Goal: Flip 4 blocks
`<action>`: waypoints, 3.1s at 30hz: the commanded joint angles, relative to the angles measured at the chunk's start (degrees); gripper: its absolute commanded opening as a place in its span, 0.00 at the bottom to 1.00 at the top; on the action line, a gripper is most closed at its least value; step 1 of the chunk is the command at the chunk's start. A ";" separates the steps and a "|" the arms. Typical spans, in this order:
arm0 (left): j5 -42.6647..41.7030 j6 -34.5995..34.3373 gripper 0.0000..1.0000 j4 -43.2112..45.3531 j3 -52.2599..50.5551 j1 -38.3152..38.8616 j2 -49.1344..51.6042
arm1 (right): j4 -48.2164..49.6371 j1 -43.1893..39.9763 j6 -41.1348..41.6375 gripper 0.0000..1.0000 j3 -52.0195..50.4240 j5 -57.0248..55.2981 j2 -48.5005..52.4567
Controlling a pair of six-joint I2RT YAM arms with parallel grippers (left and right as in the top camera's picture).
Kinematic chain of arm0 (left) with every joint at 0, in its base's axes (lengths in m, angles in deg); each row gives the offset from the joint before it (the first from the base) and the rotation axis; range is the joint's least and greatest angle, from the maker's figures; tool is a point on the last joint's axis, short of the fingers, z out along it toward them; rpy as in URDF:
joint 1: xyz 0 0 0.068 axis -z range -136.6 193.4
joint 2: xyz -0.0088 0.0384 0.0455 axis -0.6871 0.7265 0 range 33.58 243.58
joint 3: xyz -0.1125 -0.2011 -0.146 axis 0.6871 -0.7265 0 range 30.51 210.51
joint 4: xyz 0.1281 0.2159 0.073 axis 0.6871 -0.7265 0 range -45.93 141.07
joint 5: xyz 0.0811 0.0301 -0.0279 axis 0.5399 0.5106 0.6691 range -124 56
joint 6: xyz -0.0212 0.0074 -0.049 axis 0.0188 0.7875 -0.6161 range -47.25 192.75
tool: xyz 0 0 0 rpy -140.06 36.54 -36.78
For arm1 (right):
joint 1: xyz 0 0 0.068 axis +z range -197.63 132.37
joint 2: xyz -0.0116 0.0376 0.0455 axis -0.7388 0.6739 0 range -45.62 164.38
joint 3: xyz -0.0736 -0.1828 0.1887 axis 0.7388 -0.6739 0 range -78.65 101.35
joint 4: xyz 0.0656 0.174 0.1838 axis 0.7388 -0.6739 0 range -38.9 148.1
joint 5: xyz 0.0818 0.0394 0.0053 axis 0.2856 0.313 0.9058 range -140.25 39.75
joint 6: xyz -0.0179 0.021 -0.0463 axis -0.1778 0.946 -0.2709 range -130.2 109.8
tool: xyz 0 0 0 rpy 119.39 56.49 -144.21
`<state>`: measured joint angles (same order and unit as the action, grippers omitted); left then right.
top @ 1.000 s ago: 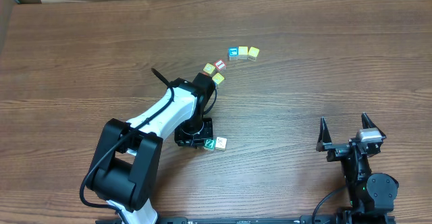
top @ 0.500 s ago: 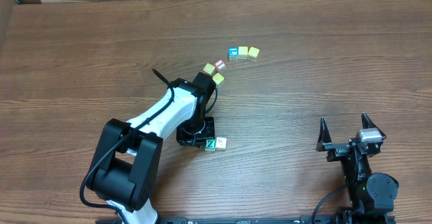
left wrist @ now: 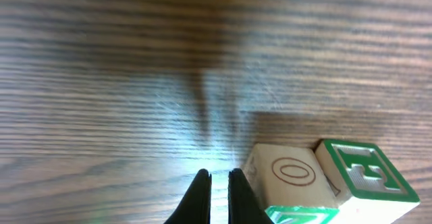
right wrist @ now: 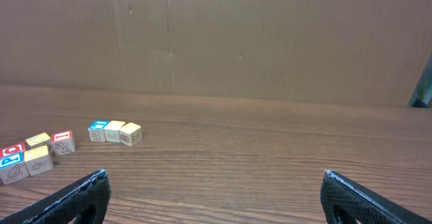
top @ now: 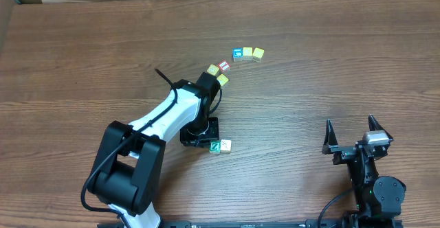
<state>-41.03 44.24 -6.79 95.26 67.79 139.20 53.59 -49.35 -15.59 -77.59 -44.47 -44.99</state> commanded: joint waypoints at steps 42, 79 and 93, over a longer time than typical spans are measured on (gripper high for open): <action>19.19 -3.23 1.00 -2.10 11.37 -32.92 -28.11 | 0.26 0.37 -0.24 1.00 -0.61 0.31 -0.46; 19.19 -3.23 1.00 -2.10 11.39 -32.92 -28.11 | -24.35 0.37 12.68 1.00 39.65 13.77 28.20; 19.19 -3.23 1.00 -2.10 11.37 -32.92 -28.11 | -56.08 2.38 17.40 0.48 77.11 37.55 81.64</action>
<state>-22.58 41.33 -8.89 105.90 35.04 110.64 -1.97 -48.95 -1.78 -1.57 -15.86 30.98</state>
